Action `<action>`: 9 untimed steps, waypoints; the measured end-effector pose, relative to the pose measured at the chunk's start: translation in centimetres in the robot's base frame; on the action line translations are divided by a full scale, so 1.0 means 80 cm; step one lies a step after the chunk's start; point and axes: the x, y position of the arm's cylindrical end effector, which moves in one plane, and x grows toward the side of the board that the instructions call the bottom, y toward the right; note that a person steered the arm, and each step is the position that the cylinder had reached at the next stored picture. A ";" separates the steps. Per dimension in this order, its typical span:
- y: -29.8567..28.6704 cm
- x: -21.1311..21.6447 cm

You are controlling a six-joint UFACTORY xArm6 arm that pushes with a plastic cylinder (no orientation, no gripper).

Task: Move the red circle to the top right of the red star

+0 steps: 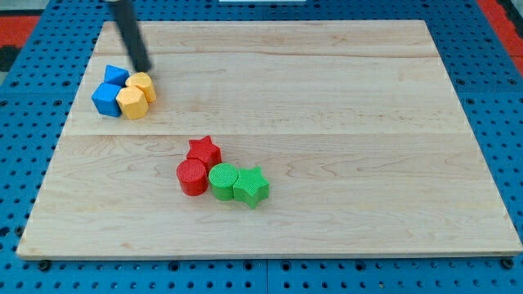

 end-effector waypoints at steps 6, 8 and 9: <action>0.118 -0.049; 0.164 0.004; 0.208 0.105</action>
